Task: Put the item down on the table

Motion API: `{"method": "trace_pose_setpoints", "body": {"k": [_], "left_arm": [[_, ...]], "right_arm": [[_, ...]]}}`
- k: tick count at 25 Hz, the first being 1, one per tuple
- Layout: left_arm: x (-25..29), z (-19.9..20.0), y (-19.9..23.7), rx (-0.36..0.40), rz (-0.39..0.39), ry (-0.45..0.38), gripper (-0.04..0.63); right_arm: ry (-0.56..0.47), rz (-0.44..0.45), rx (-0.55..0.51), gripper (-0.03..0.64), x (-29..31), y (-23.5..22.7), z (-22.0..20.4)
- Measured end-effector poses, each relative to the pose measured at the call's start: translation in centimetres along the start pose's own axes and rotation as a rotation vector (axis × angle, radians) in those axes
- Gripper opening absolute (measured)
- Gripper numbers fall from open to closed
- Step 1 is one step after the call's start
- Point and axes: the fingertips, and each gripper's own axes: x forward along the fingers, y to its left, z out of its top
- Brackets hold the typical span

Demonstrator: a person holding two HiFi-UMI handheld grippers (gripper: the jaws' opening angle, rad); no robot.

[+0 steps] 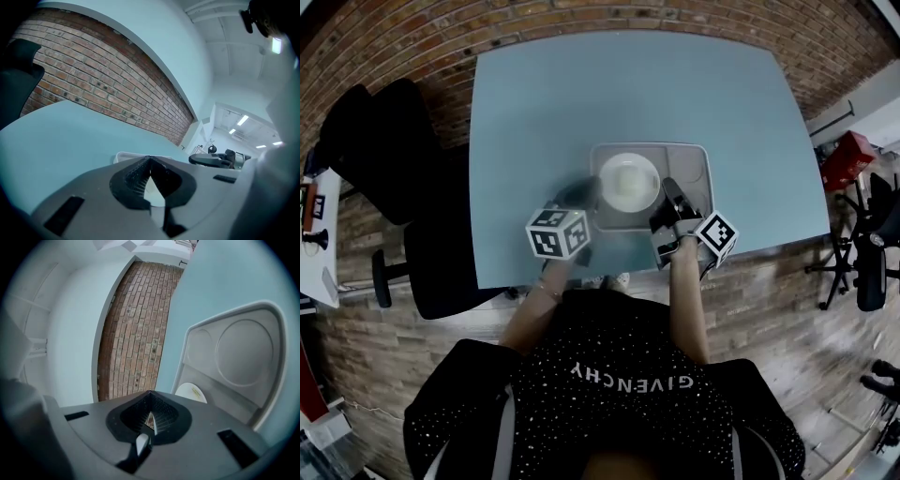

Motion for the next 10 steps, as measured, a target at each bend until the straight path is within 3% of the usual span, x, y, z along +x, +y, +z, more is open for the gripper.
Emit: {"method": "trace_pose_setpoints", "body": {"k": [10], "left_arm": [[-0.15, -1.01, 0.32, -0.032, 0.010, 0.016, 0.011]], "right_arm": [[0.006, 0.003, 0.024, 0.010, 0.02, -0.45, -0.21]]}}
